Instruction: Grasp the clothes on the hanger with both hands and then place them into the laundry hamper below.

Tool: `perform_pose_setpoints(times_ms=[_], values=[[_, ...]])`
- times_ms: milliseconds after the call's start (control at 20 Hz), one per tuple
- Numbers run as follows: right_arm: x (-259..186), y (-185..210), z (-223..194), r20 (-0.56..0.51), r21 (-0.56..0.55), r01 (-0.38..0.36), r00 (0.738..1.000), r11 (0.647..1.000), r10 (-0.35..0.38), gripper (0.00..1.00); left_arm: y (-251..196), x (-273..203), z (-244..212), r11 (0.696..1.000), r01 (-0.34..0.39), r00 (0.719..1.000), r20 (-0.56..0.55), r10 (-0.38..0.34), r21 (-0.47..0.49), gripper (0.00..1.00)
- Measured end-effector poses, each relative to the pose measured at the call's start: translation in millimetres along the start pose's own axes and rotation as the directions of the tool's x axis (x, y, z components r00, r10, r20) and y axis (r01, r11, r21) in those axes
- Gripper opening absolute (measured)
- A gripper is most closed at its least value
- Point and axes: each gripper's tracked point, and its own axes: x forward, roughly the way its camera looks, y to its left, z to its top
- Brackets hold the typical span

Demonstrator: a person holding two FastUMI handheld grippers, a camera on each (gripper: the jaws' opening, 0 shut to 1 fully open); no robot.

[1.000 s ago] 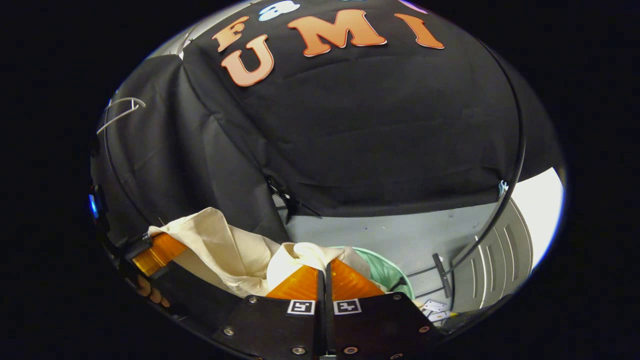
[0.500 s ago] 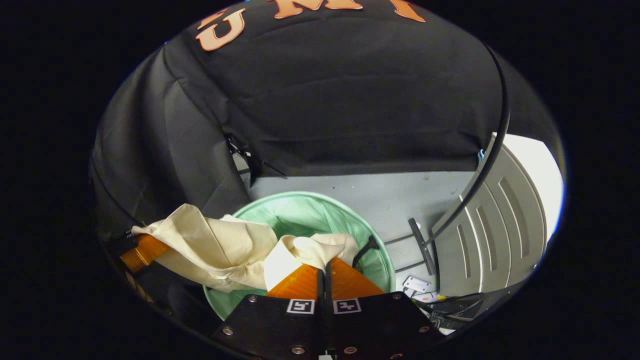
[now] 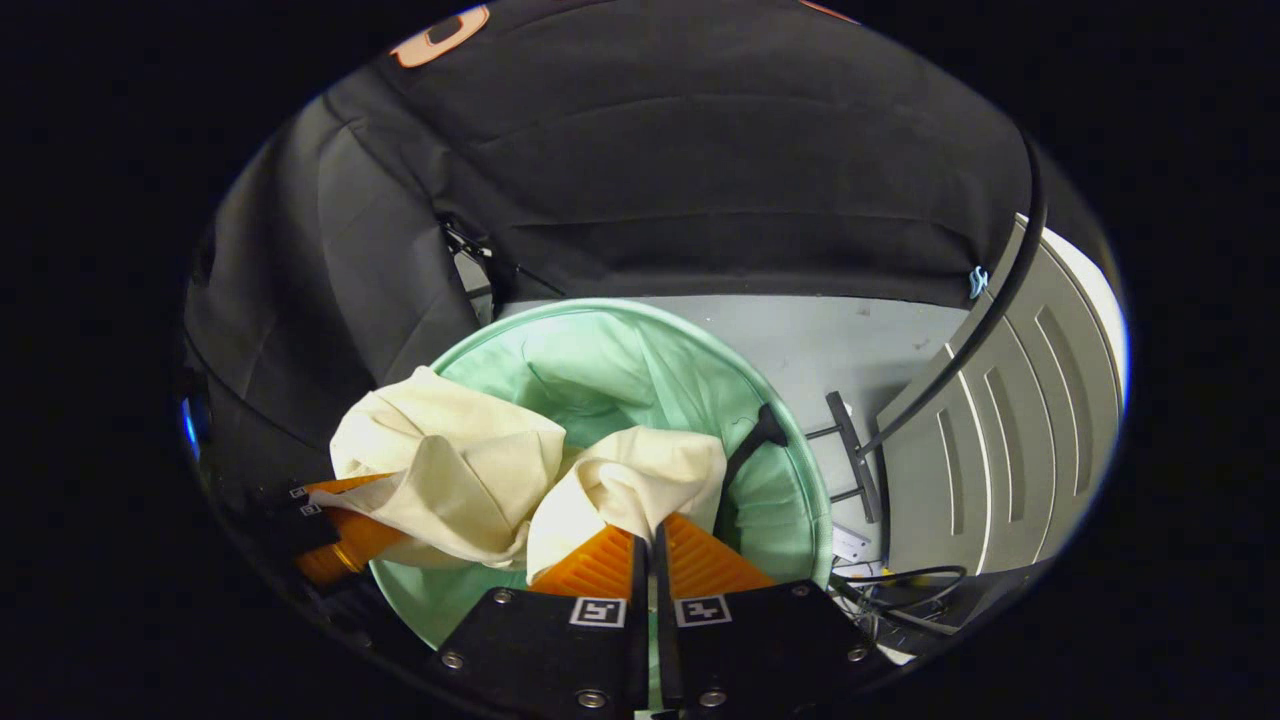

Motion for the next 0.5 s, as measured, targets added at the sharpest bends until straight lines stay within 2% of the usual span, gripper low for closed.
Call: perform_pose_setpoints(times_ms=[150, 200, 350, 400, 450, 500], values=[[4, 8, -10, -0.039, 0.005, -0.014, 0.999, 1.000, 0.014, 0.09, -16, 10, -12, 1.000, -0.002, 0.999, -0.051, 0.001, -0.020, 0.11], [3, 5, -12, -0.051, 0.005, -0.001, 0.999, 1.000, 0.002, 0.10, -18, 13, -15, 1.000, -0.001, 0.998, -0.058, -0.001, -0.025, 0.14], [1, 4, -4, -0.040, 0.005, 0.012, 0.999, 1.000, -0.012, 0.14, -13, 14, -20, 0.999, -0.009, 0.997, -0.073, 0.006, -0.033, 0.15], [-2, 4, -1, -0.033, 0.004, 0.013, 0.999, 1.000, -0.013, 0.16, -14, 13, -22, 0.999, -0.005, 0.997, -0.077, 0.002, -0.039, 0.18], [-5, 5, 3, -0.025, 0.003, 0.013, 1.000, 1.000, -0.013, 0.22, -14, 11, -21, 0.999, -0.011, 0.997, -0.080, 0.008, -0.041, 0.20], [-8, 4, 6, -0.018, 0.001, 0.015, 1.000, 1.000, -0.015, 0.14, -14, 13, -23, 0.999, -0.011, 0.997, -0.080, 0.007, -0.046, 0.28]])
